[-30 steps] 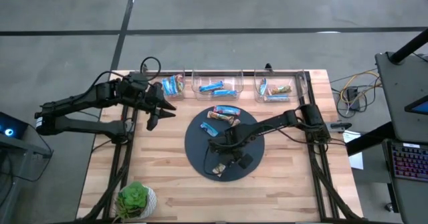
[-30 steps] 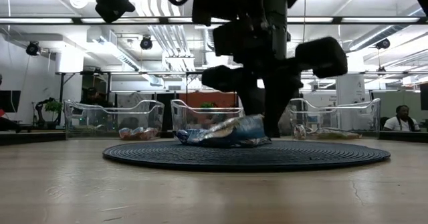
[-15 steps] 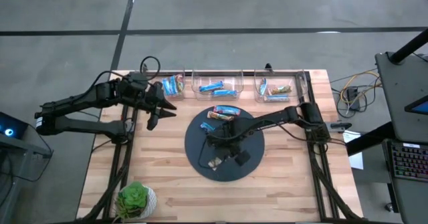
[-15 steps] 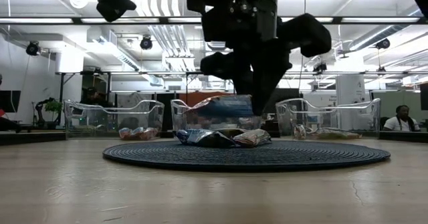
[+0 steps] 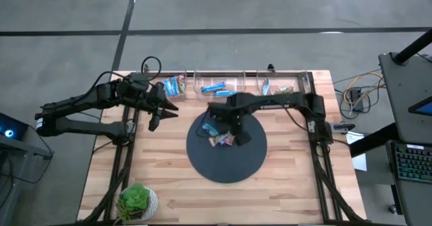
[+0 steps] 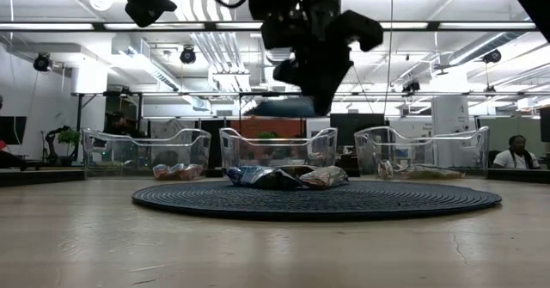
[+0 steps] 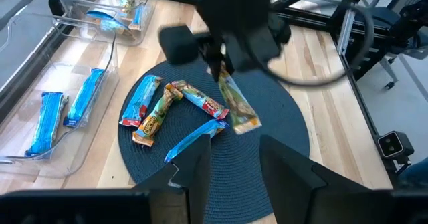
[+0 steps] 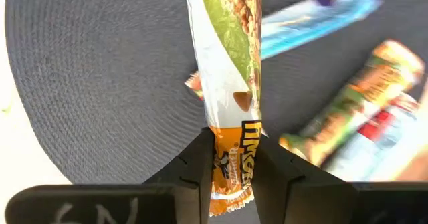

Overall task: Pick and place Granola Bars by type
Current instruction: Put the yellow granola bar into the right transparent bin

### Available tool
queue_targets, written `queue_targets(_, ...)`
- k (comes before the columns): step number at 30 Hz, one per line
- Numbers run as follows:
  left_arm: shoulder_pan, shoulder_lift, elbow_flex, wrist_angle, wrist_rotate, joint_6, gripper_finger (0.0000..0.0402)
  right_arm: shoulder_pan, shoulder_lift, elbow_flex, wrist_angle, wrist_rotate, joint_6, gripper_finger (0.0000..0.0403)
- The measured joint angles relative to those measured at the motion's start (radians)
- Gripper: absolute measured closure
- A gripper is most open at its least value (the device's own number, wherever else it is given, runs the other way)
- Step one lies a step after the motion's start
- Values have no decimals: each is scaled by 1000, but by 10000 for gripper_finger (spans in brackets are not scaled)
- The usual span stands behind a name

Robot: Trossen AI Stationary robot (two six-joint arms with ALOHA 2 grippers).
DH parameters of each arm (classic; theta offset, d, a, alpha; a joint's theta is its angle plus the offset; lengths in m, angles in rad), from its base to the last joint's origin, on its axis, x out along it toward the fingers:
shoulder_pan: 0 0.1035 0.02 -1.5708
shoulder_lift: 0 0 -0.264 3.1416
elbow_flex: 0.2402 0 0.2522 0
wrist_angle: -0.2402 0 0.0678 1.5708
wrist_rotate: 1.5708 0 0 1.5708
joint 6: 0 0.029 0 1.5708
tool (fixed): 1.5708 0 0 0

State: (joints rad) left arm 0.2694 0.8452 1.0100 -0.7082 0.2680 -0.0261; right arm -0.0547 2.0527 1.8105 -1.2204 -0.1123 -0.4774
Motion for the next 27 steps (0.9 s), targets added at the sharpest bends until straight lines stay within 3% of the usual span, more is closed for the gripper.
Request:
queue_targets(17, 0, 0, 0, 14, 0, 0, 289, -184, -326, -46, -24, 11, 94, 335)
queue_targets(27, 0, 0, 0, 29, 0, -24, 289, -317, -437, -49, -67, 64, 106, 335)
